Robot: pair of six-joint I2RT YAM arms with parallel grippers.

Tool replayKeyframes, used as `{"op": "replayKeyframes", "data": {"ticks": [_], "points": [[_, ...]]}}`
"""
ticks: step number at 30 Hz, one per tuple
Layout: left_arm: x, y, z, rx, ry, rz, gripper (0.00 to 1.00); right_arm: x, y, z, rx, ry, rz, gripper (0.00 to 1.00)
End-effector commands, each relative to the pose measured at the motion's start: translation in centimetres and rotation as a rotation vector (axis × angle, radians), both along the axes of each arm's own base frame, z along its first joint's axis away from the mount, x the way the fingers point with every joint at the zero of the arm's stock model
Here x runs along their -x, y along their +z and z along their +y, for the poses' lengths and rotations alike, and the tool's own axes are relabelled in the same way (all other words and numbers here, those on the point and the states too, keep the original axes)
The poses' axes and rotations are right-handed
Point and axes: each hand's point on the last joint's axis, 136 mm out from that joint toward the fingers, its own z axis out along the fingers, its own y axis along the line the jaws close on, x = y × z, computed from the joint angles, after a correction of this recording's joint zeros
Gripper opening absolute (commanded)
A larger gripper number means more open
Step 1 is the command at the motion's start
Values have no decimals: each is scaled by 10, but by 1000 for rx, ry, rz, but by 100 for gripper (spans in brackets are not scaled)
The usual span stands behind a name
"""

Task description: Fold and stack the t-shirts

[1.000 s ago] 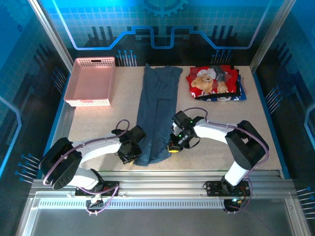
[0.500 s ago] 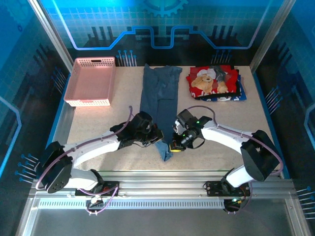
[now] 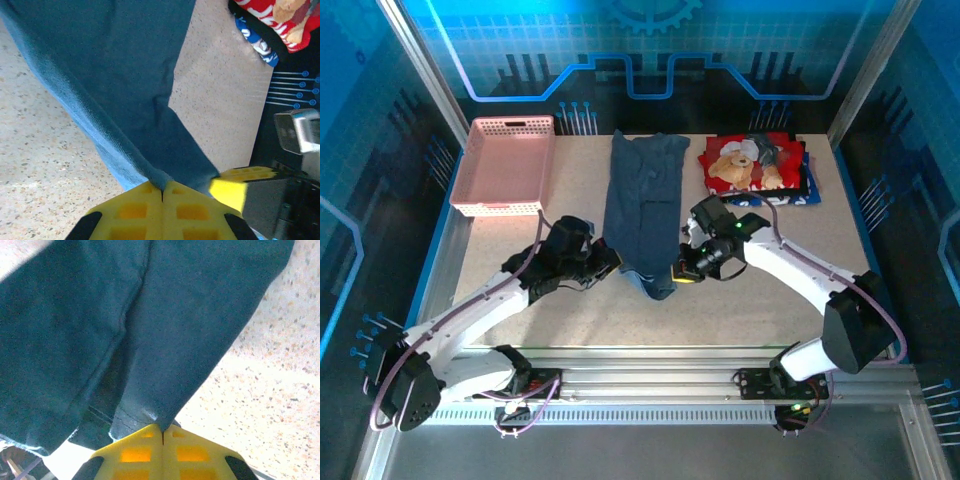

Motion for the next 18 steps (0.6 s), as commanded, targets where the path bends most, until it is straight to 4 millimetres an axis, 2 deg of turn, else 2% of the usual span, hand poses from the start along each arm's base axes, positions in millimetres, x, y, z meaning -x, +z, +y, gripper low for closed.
{"op": "replayKeyframes", "data": {"ticks": [1, 8, 11, 18], "points": [[4, -5, 9, -20, -29, 24, 0, -14, 13, -1, -8, 1, -11, 0], [-30, 13, 31, -13, 26, -19, 0, -62, 31, -5, -25, -38, -60, 0], [-50, 24, 33, -9, 23, -48, 0, -84, 37, -7, -27, -45, -75, 0], [-102, 34, 37, -30, 2, -88, 0, -132, 44, -10, -31, -60, -99, 0]]}}
